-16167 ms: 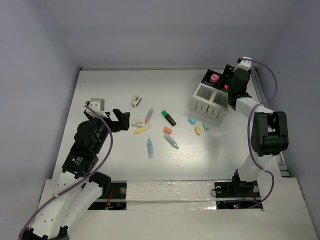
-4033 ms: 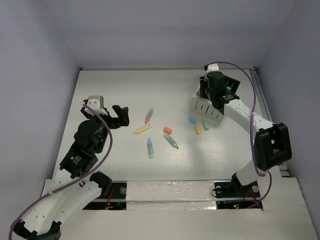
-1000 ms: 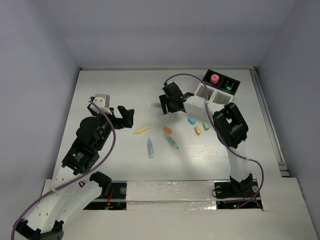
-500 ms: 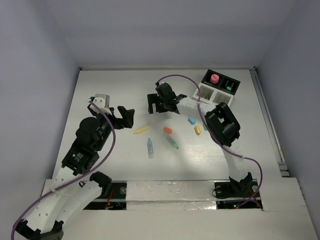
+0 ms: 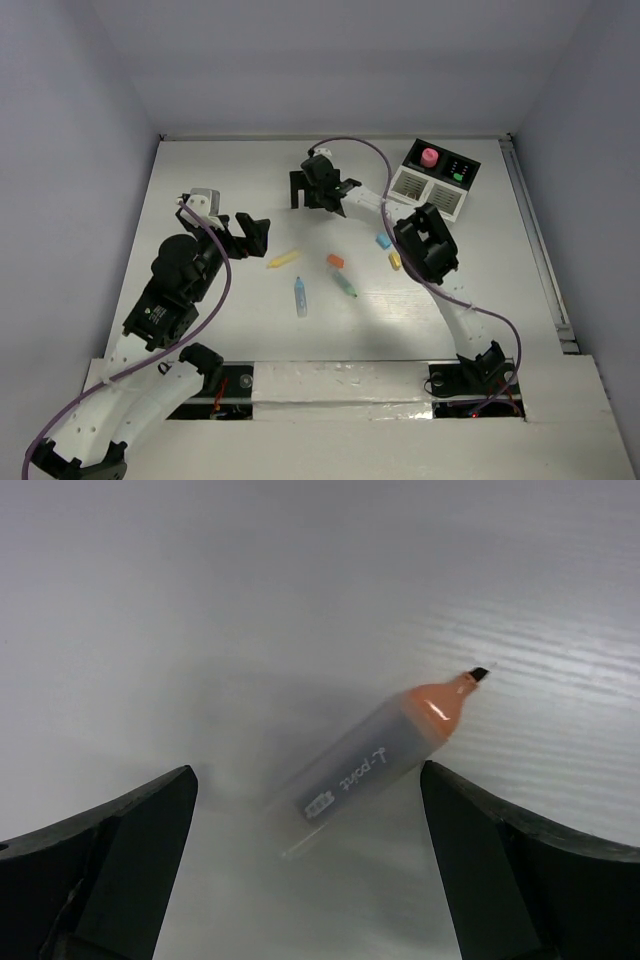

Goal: Sort the stationery into containers
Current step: Pick up the pen from the center of the board.

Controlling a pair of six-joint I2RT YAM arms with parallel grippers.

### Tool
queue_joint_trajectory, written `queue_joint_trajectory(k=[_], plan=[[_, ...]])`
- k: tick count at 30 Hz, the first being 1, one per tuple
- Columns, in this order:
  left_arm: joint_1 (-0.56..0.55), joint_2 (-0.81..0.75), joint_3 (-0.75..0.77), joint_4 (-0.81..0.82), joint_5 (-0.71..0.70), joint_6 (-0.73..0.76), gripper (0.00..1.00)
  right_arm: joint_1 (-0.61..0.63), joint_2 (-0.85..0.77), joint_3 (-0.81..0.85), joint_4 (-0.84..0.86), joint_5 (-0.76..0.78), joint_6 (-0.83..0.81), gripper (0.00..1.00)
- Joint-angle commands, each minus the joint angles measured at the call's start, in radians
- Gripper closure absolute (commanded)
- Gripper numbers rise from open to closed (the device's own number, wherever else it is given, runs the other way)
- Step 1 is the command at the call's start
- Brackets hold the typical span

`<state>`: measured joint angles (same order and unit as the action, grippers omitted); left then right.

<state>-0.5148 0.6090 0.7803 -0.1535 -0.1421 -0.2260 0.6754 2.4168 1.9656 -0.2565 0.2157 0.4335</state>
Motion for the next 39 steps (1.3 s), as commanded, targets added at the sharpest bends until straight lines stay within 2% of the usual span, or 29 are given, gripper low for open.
queue_joint_trajectory(k=[1,7,8,10,12,13,14,15,16,17,20,22,23,27,28,34,39], plan=[[0.004,-0.008,0.000,0.051,0.009,0.002,0.01,-0.007,0.080,0.067,-0.139,0.080,-0.027,0.00],[0.004,-0.003,-0.001,0.048,0.003,-0.003,0.01,-0.007,0.151,0.176,-0.220,0.160,-0.085,0.12],[0.004,-0.003,0.000,0.048,-0.002,-0.003,0.01,-0.007,0.162,0.190,-0.230,0.165,-0.099,0.19],[0.004,-0.003,0.000,0.048,-0.008,-0.003,0.01,-0.007,0.186,0.228,-0.257,0.174,-0.108,0.24],[0.004,0.000,0.000,0.046,-0.010,-0.004,0.01,-0.007,0.199,0.243,-0.270,0.168,-0.116,0.37],[0.004,0.001,0.000,0.046,-0.010,-0.004,0.01,-0.007,0.208,0.249,-0.274,0.166,-0.119,0.38],[0.004,0.003,-0.001,0.046,-0.010,-0.003,0.01,-0.007,0.209,0.250,-0.276,0.163,-0.128,0.48],[0.004,0.003,0.000,0.046,-0.011,-0.004,0.01,-0.007,0.212,0.250,-0.279,0.159,-0.130,0.52],[0.004,0.006,-0.001,0.045,-0.013,-0.003,0.01,-0.007,0.212,0.246,-0.280,0.157,-0.131,0.53],[0.004,0.008,0.000,0.045,-0.013,-0.003,0.01,-0.007,0.200,0.225,-0.274,0.154,-0.137,0.60],[0.004,0.015,0.000,0.045,-0.014,-0.006,0.01,-0.007,0.166,0.167,-0.241,0.139,-0.147,0.71],[0.004,0.017,0.000,0.042,-0.027,-0.010,0.01,-0.007,0.133,0.115,-0.231,0.136,-0.147,0.71],[0.004,0.017,0.000,0.042,-0.028,-0.013,0.01,-0.007,0.124,0.098,-0.227,0.133,-0.148,0.68],[0.004,0.028,0.000,0.043,-0.011,-0.044,0.01,-0.007,0.104,0.072,-0.250,0.111,-0.141,0.44],[0.004,0.038,0.004,0.040,-0.005,-0.052,0.01,-0.007,0.100,0.069,-0.259,0.102,-0.139,0.43],[0.004,0.064,0.019,0.042,0.047,-0.121,0.01,-0.007,0.079,0.038,-0.277,0.076,-0.119,0.46],[0.004,0.083,0.039,0.032,0.097,-0.150,0.01,-0.007,0.067,0.029,-0.283,0.041,-0.105,0.60]])
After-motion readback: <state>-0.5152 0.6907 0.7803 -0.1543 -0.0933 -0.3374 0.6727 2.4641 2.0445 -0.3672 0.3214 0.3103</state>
